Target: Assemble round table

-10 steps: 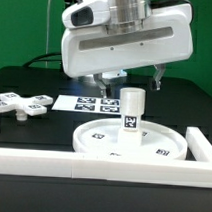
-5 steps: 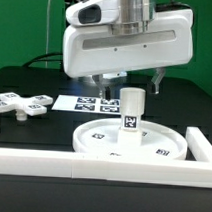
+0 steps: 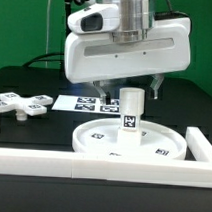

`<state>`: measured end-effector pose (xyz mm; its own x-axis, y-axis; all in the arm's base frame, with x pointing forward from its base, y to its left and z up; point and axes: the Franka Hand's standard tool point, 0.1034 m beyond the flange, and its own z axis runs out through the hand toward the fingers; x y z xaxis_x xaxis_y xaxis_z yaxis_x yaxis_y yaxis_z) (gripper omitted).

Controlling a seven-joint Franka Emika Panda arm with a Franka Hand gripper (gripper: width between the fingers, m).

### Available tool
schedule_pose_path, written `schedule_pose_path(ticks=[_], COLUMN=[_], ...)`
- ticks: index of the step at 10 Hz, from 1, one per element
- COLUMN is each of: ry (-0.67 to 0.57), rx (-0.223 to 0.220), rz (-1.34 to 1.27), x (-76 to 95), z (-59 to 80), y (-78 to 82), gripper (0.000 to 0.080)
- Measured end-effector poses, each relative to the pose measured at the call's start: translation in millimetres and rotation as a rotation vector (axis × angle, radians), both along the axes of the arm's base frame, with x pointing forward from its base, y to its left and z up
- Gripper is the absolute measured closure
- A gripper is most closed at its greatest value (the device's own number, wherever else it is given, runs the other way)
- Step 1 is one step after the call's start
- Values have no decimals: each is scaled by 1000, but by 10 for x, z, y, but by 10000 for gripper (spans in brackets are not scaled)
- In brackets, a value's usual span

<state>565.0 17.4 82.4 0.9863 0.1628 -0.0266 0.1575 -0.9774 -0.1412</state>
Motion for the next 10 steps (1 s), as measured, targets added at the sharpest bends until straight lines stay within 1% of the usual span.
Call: schedule_pose_path(ticks=[4, 6, 10], ry=[6, 6, 7], rx=[0, 1, 1], rz=[2, 8, 3], x=[-27, -28, -26], z=[-18, -20, -19], y=[1, 45, 45], gripper=[151, 392, 390])
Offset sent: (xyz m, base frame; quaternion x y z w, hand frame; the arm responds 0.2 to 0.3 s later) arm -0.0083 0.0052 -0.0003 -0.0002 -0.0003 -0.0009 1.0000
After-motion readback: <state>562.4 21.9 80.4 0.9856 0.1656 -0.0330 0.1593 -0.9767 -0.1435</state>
